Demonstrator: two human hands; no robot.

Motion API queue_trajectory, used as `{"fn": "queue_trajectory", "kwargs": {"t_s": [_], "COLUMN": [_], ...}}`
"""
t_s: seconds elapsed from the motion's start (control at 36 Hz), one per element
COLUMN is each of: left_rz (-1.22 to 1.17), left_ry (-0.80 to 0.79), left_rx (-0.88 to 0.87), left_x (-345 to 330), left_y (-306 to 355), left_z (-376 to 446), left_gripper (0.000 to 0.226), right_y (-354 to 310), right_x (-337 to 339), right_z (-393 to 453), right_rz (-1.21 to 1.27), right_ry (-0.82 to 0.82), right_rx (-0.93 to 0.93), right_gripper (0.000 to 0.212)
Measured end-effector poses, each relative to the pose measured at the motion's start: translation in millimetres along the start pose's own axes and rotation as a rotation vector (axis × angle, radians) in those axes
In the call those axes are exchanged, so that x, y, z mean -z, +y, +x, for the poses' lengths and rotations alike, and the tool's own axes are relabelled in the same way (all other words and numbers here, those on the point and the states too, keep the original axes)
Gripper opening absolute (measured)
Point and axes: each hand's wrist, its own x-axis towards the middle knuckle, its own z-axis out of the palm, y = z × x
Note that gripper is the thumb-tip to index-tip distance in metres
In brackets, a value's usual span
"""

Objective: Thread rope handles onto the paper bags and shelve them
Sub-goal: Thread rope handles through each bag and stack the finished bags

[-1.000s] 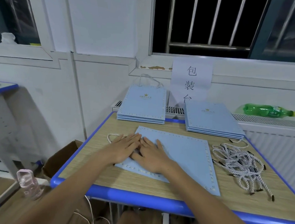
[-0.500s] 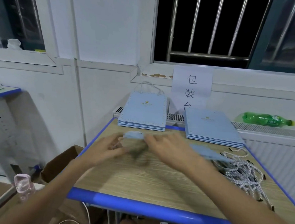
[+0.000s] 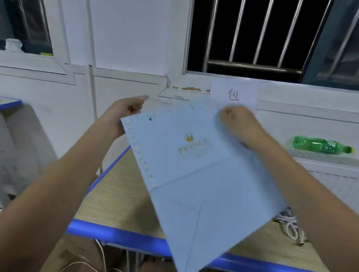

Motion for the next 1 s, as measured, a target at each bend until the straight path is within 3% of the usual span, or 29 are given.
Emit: {"fn": "queue_trajectory", "kwargs": {"t_s": [0.08,0.14,0.19,0.25,0.31,0.39,0.44,0.53,0.61,0.67,0.72,0.83,1.0], "left_rz": [0.175,0.433,0.859,1.245,1.407,1.455,1.502,1.572,1.561,1.484,1.463,1.677,1.647], "left_ry": [0.063,0.032,-0.073,-0.162,-0.244,-0.285,-0.259,-0.217,-0.189,-0.258,-0.377,-0.625,-0.543], "left_rx": [0.142,0.197,0.193,0.140,0.100,0.056,-0.032,-0.223,-0.422,-0.416,-0.317,-0.091,-0.159], "left_x": [-17,-27,-32,-34,-34,-32,-32,-37,-44,-47,-45,-29,-24], "left_y": [-29,-51,-77,-100,-120,-137,-146,-151,-148,-139,-133,-147,-162], "left_z": [18,26,31,29,28,27,26,14,3,-10,-27,-46,-38], "left_gripper": [0.014,0.014,0.030,0.035,0.030,0.031,0.032,0.030,0.031,0.032,0.039,0.053,0.060], "right_y": [41,55,62,68,75,73,73,71,64,65,67,69,76], "right_x": [-45,-65,-73,-76,-77,-81,-89,-100,-100,-104,-106,-110,-113], "right_z": [-36,-63,-81,-93,-99,-104,-107,-108,-108,-106,-105,-102,-92], "right_rz": [0.040,0.108,0.113,-0.036,-0.124,-0.336,-0.542,-0.739,-0.664,-0.524,-0.407,-0.350,-0.342], "right_ry": [-0.217,-0.281,-0.286,-0.267,-0.247,-0.285,-0.188,-0.135,-0.242,-0.339,-0.498,-0.595,-0.570], "right_rx": [-0.228,-0.330,-0.348,-0.306,-0.272,-0.250,-0.130,-0.029,0.026,0.085,0.040,-0.088,-0.099], "right_gripper": [0.034,0.033,0.044,0.056,0.063,0.044,0.032,0.031,0.049,0.061,0.053,0.065,0.066]}}
